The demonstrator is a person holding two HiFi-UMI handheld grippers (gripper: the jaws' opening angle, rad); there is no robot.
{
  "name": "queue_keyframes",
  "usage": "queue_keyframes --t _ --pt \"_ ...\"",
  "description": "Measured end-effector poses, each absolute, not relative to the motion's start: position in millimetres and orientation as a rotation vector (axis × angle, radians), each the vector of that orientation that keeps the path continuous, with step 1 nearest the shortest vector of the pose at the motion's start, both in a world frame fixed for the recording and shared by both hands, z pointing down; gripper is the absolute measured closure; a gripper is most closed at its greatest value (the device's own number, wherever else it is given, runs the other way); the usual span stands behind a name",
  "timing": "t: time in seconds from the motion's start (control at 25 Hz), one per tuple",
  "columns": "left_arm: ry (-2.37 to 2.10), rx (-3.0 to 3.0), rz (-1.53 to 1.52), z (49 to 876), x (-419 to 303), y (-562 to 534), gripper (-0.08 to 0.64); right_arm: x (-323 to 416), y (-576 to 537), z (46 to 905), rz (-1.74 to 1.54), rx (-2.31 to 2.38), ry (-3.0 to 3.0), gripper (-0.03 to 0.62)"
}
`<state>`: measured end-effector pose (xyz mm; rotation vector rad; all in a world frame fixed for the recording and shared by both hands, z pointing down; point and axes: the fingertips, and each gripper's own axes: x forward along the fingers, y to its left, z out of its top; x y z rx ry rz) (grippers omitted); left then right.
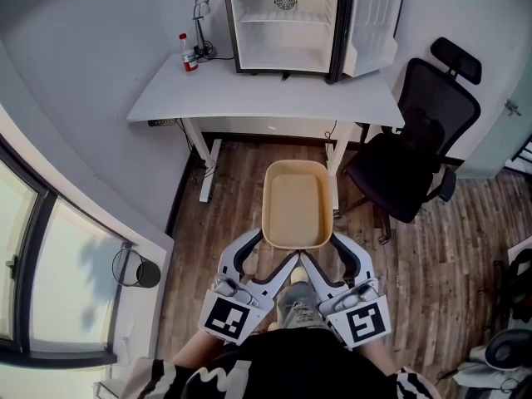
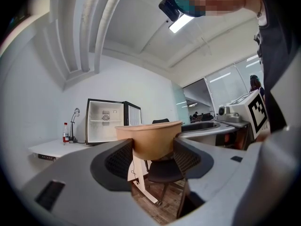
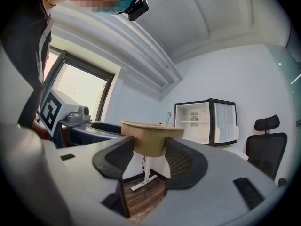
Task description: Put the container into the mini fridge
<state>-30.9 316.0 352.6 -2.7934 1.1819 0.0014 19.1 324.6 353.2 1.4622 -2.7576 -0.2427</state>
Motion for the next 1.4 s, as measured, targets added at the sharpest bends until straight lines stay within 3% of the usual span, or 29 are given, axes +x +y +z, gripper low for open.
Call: queue_keyframes --t 1.4 --pt "1.221 -2.76 0.017 334 -14 152 0.284 36 159 336 -0.25 1.409 -2.795 0.374"
